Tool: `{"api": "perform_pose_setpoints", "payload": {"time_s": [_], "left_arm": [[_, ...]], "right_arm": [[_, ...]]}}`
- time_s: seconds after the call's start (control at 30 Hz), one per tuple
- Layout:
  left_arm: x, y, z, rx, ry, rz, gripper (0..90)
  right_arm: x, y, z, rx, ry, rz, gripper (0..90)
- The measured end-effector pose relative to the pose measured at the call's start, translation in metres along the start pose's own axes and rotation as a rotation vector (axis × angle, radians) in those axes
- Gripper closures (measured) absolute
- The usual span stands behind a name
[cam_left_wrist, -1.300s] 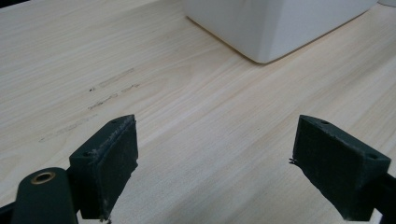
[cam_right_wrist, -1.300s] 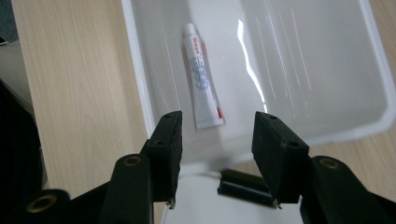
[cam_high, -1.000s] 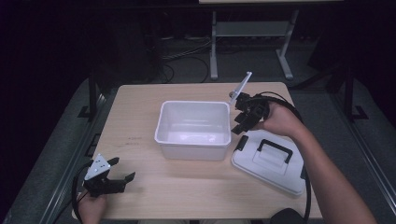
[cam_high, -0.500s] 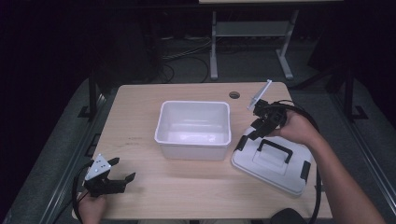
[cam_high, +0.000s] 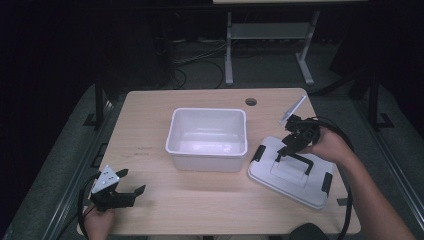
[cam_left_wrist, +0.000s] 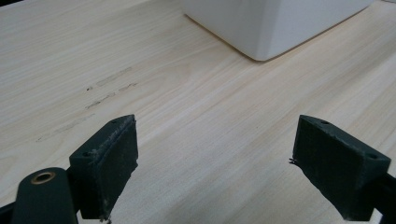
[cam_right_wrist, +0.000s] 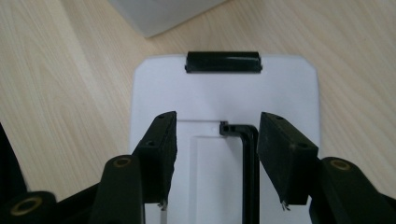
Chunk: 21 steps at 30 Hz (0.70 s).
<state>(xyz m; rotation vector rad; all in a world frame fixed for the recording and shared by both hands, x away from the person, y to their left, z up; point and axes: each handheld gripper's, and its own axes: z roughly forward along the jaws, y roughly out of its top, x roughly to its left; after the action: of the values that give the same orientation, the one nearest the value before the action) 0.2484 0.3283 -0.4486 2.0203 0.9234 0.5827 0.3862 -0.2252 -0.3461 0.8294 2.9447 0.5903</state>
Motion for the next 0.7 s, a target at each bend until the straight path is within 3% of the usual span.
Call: {"api": "perform_pose_setpoints", "payload": {"time_s": [0.7], "left_arm": [[0.0,-0.001,0.0,0.002,0.002,-0.004,13.4]], "right_arm": [[-0.022,-0.043,0.022,0.03,0.005,0.109,51.1]]}}
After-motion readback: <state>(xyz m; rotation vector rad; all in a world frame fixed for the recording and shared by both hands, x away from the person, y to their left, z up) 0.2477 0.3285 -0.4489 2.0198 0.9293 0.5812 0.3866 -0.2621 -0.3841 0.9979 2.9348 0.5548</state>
